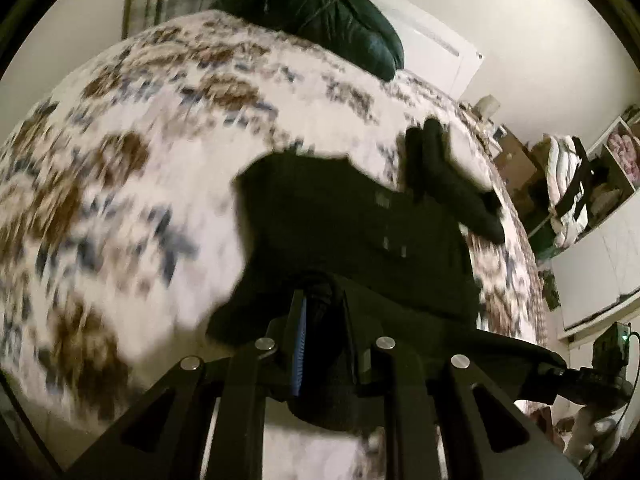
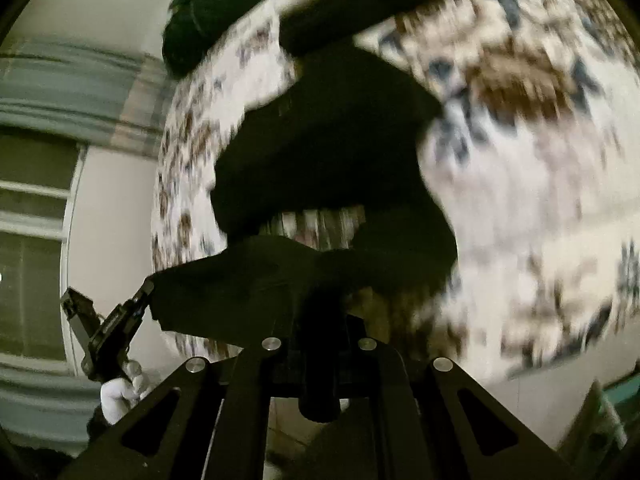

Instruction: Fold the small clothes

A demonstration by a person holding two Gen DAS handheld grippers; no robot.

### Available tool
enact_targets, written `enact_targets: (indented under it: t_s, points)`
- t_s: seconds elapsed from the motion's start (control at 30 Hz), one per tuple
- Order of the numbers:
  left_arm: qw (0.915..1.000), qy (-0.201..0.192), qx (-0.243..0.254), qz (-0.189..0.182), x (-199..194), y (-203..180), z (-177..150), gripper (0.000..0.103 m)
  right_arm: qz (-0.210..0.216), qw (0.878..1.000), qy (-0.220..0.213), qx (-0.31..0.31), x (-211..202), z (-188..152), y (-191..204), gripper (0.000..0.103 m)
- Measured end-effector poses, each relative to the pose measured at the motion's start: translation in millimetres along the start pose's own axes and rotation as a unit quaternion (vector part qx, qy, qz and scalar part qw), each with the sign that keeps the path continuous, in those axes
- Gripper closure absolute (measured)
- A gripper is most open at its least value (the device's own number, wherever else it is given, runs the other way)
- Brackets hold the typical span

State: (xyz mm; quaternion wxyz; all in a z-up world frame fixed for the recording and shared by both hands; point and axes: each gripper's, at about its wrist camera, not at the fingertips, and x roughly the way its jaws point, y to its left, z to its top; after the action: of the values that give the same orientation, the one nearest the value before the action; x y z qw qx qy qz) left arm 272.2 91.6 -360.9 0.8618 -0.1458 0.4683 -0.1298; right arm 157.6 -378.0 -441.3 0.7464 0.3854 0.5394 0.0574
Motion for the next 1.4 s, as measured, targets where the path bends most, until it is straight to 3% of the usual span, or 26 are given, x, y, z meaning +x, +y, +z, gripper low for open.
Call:
enact_targets:
  t_s: [0.27,0.4,0.5,0.53,0.57,0.6,0.63,0.7,0.73,0.83,0.97,1.07,1.17,1.27,1.3,1.33,1.37,1.4]
  points:
    - [0.9994,0.032,-0.012,0.000,125,1,116,0.089,-0.029,0.998,-0.038,0.036,77,151,19,0.095]
    - [0.9974,0.070,-0.007,0.017,197,8,155,0.087,-0.072,0.995,-0.044,0.051,139,215,12,0.095]
    - [0.9952,0.093,-0.015,0.026,234,20,168,0.085,-0.080,0.993,-0.040,0.078,173,242,-2,0.092]
    - [0.9940,0.105,-0.020,0.024,240,24,170,0.080,-0.084,0.992,-0.029,0.093,185,249,-10,0.087]
    - [0.9919,0.121,-0.036,0.016,245,30,172,0.076,-0.084,0.991,-0.026,0.103,190,251,-15,0.070]
    - [0.9900,0.132,-0.049,0.009,245,36,171,0.060,-0.076,0.991,-0.030,0.109,189,249,-18,0.062]
    - [0.9898,0.132,-0.051,0.014,240,39,171,0.037,-0.065,0.991,-0.036,0.111,188,247,-20,0.054]
    - [0.9913,0.122,-0.049,0.012,221,46,166,0.016,-0.050,0.992,-0.047,0.111,176,233,-21,0.040]
    - [0.9928,0.108,-0.048,0.014,203,51,158,0.016,-0.054,0.991,-0.054,0.107,166,222,-20,0.030]
    - [0.9931,0.096,-0.060,0.028,165,67,129,0.016,-0.075,0.990,-0.084,0.088,130,181,-15,0.018]
    - [0.9843,0.119,-0.123,0.041,146,90,69,0.016,-0.105,0.984,-0.077,0.119,113,130,-34,0.014]
    - [0.9691,0.144,-0.197,0.035,162,108,28,0.016,-0.091,0.981,-0.046,0.168,134,101,-65,0.014]
    - [0.9553,0.140,-0.260,0.016,182,116,8,0.016,-0.064,0.978,-0.021,0.199,167,89,-87,0.014]
    - [0.9584,0.105,-0.265,0.019,190,111,9,0.017,0.003,0.974,-0.018,0.225,194,90,-95,0.014]
    - [0.9615,0.093,-0.258,0.014,190,108,11,0.031,0.021,0.970,-0.032,0.239,200,92,-98,0.015]
    - [0.9670,0.080,-0.242,0.010,190,103,14,0.065,0.022,0.969,-0.043,0.242,204,94,-99,0.025]
    - [0.9711,0.078,-0.225,0.009,189,99,17,0.080,0.016,0.968,-0.046,0.245,207,95,-100,0.049]
    - [0.9743,0.073,-0.213,0.013,187,95,20,0.083,0.016,0.966,-0.047,0.252,210,97,-102,0.050]
